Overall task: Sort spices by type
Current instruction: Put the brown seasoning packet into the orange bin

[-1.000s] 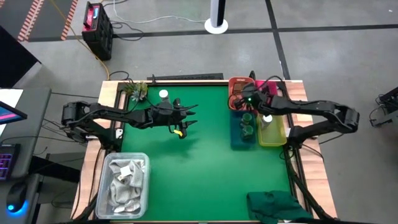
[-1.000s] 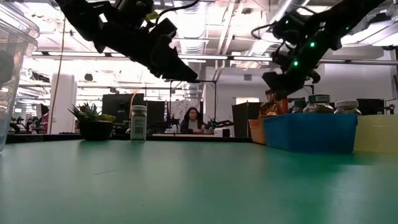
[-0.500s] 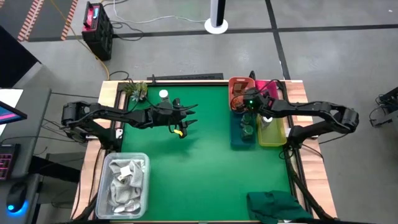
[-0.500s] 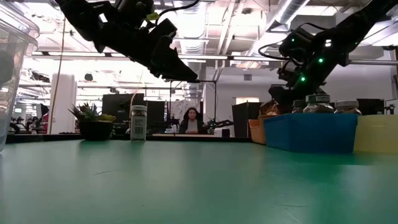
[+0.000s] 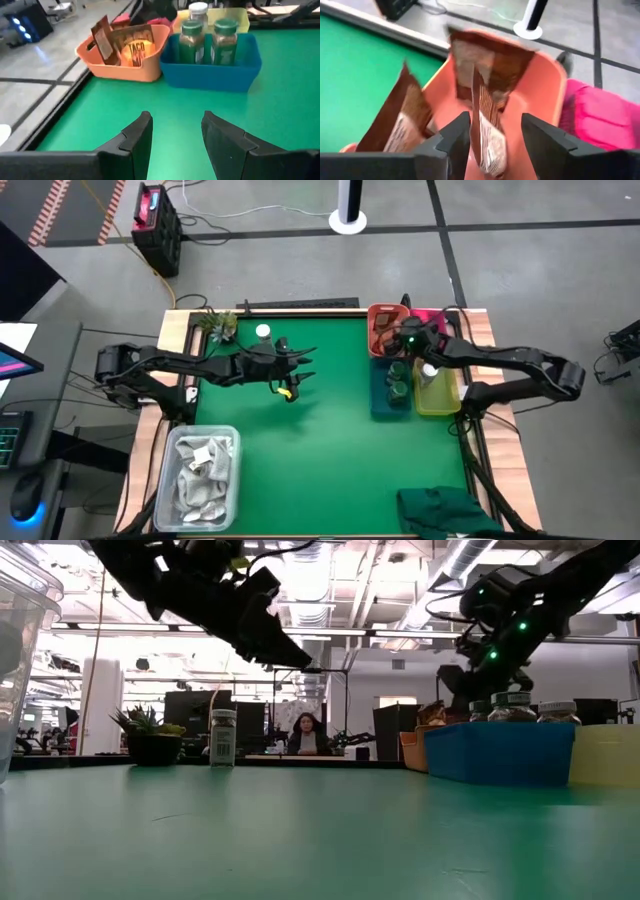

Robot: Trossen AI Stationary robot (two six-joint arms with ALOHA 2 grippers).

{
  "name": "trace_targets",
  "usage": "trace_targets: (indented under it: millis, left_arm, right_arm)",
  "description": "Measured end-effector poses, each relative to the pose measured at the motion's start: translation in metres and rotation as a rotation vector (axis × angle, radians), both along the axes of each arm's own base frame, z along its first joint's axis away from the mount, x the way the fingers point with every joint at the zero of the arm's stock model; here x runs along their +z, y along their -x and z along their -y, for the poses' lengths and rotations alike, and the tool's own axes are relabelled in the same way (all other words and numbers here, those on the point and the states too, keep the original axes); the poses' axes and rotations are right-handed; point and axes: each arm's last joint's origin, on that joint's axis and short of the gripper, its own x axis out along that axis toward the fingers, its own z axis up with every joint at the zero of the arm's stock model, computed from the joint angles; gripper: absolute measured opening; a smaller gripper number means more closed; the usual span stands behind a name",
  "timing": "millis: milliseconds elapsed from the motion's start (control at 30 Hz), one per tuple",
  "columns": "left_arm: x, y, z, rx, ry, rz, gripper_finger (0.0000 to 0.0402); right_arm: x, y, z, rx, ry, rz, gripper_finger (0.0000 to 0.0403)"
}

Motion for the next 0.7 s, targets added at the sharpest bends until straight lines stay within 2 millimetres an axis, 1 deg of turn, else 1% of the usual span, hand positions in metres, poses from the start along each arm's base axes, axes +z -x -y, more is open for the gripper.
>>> trace_targets:
  millis: [133,267,400,700]
  left_arm:
    - [0.004,0.005,0.001,0.004,-0.001,-0.013,0.0160]
    - [0.008,0.006,0.001,0.005,-0.004,-0.003,0.0160]
    - [0.008,0.006,0.001,0.004,-0.007,0.002,0.0160]
    - [0.007,0.007,0.001,0.002,-0.003,-0.015,0.0160]
  right_arm:
    - [0.009,0.011,0.000,-0.030,0.012,0.014,0.0200]
    - [0.013,0.021,0.000,-0.055,0.001,-0.004,0.0190]
    - [0.011,0.026,0.000,-0.068,-0.023,-0.037,0.0182]
    - [0.009,0.029,-0.001,-0.082,-0.043,-0.057,0.0179]
